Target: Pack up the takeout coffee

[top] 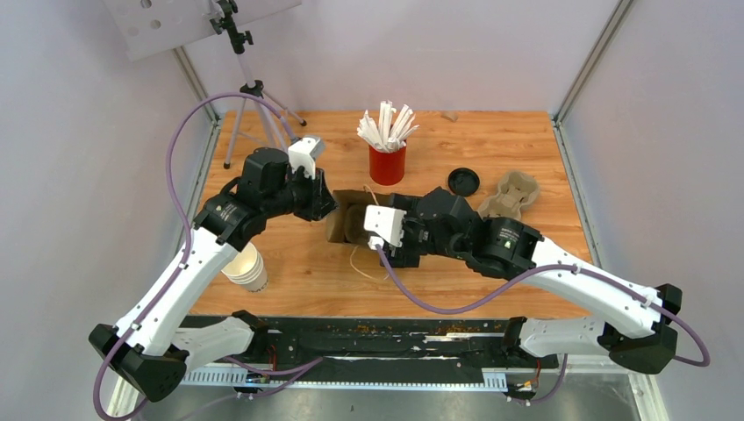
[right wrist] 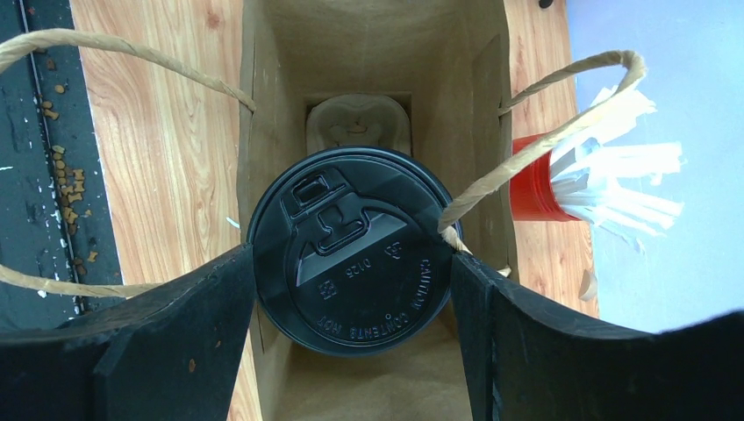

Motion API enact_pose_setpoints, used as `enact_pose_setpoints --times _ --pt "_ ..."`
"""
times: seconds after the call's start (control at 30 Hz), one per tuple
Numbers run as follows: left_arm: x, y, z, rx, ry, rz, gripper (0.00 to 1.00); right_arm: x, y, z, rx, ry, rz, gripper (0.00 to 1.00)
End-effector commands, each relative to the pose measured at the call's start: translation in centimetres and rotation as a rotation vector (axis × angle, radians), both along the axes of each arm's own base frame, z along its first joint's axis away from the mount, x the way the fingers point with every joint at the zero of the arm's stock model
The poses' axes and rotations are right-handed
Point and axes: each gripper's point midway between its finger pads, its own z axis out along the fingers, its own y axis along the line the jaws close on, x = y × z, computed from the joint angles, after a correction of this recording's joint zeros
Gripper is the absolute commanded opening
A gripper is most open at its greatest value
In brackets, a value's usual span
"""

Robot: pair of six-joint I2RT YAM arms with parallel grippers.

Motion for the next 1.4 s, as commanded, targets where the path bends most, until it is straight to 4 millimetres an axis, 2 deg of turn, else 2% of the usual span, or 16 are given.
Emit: enact_pose_setpoints --times 0.0,0.17,0.33,0.5,0.7,0.87,1.0,1.3,1.37 --pt "0.4 -0.5 1.6 -0.043 -0.046 -0.012 0.19 0.1 0.6 2.5 0.055 -0.052 0.005 0.62" --pt "0.1 -0.8 1.8 -0.057 -0.041 -0.029 0.05 -0.5 0.5 2.7 0.04 -0.063 0.012 0.62" --pt "0.1 -0.8 1.8 -0.061 -0.017 -0.013 0.0 -0.9 -0.2 2.6 0.033 -0.05 -0.007 0.62" --pt "0.0 -1.2 2.2 -0.077 -0.021 -0.037 0.0 -1.6 -1.2 2.7 0.042 -0.054 -0.012 0.62" --pt "-0.7 -2.3 1.7 -0.107 -0.031 -0.128 0.0 -2.0 0.3 2.0 0.029 -0.066 0.025 0.62" --pt "-1.7 -3.5 1.9 -0.156 -0.066 -0.237 0.0 -0.5 1.5 1.9 0.018 -0.146 0.015 0.62" --pt "-2.2 -3.8 0.9 -0.155 -0.046 -0.271 0.0 0.5 1.9 1.7 0.005 -0.197 -0.001 0.62" --pt "-2.8 -4.1 1.2 -0.179 -0.072 -0.316 0.0 0.0 2.4 -0.5 0.006 -0.203 0.053 0.62" --pt "-2.7 -4.2 1.3 -0.183 -0.074 -0.318 0.0 -0.1 2.5 -0.4 0.01 -0.199 0.061 0.62"
